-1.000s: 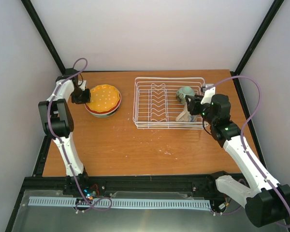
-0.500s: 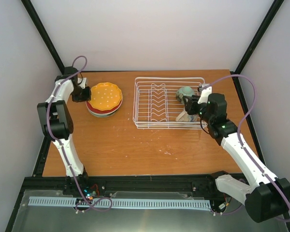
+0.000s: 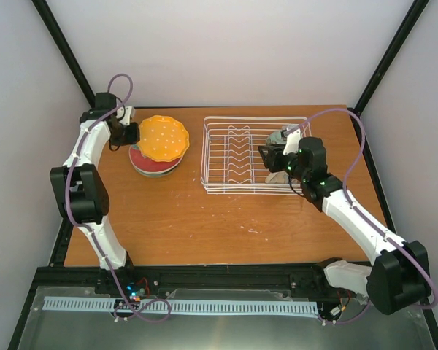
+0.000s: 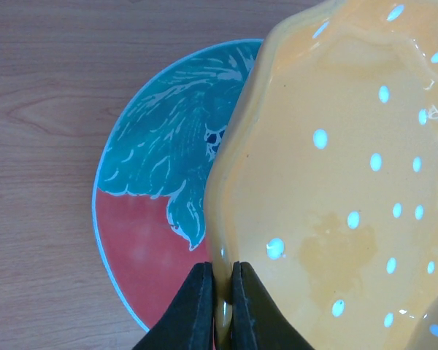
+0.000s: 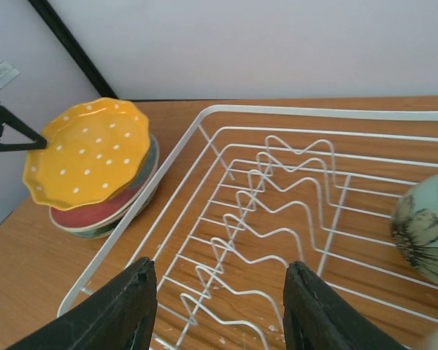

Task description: Load the mixed dishes into the dish rack

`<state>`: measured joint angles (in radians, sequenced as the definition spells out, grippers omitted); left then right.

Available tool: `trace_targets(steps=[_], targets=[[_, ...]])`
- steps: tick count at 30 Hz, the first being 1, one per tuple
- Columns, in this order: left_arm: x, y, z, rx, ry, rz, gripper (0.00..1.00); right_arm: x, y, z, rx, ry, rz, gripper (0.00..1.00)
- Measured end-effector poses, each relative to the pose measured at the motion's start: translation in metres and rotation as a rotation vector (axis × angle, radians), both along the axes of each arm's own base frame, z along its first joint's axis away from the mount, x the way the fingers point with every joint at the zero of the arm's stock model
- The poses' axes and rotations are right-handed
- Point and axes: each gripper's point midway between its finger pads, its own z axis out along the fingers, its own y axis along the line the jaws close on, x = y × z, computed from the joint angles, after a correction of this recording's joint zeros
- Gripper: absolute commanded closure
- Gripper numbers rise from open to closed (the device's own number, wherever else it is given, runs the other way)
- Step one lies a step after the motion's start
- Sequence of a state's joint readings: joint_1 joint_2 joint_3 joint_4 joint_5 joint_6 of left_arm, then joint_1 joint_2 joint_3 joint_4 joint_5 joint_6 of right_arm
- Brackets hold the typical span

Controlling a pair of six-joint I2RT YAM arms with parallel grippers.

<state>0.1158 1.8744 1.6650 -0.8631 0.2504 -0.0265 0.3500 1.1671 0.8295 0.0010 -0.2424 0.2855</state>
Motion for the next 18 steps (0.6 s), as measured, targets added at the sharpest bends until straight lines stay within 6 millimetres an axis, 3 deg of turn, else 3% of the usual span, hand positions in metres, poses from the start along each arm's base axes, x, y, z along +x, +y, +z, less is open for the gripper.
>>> trace_targets(steps=[5,9,18], targets=[[-0.003,-0.003,-0.002,-0.016,-0.003,-0.009,0.99,-0.001,0.022,-0.006,0.01,0.009,0.069,0.5],[-0.001,-0.012,0.011,-0.062,-0.046,-0.036,0.99,0.007,0.039,-0.005,0.029,0.015,0.131,0.45],[-0.008,-0.048,0.084,-0.205,-0.221,-0.162,0.99,0.024,0.093,-0.004,0.129,0.065,0.38,0.42]])
